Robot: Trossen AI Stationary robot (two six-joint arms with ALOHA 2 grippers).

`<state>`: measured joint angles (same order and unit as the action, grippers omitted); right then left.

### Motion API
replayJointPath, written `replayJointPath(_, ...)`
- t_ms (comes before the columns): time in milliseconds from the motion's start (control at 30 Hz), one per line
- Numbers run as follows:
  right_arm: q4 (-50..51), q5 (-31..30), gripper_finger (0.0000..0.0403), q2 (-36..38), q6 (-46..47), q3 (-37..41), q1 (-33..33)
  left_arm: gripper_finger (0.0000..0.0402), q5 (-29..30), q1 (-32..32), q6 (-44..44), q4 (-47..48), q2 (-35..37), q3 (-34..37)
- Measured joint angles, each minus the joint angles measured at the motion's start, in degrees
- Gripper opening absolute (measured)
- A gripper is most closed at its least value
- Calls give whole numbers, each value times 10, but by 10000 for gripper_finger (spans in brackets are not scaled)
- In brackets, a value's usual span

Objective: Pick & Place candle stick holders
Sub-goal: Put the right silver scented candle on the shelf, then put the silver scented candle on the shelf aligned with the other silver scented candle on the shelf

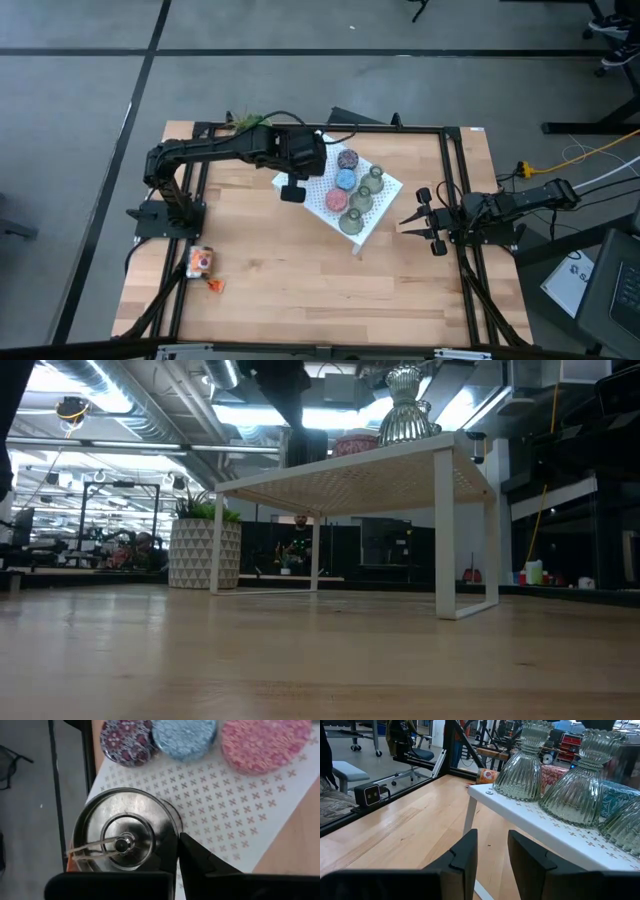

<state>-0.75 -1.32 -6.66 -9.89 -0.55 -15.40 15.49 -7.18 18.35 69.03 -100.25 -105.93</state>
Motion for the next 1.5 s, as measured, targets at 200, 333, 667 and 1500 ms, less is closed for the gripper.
replayJointPath(200, 0, 0, 112, 0, 0, 0, 0, 3, -62, -35, 9, -27, 0, 0)
replayJointPath(333, 0, 0, 112, 0, 0, 0, 0, 3, -82, -62, 10, -50, 0, 0)
replayJointPath(667, 0, 0, 112, 0, 0, 0, 0, 3, -166, -115, 19, -90, -3, 0)
replayJointPath(1500, 0, 0, 112, 0, 0, 0, 0, 99, -184, -101, 23, -101, 23, -1)
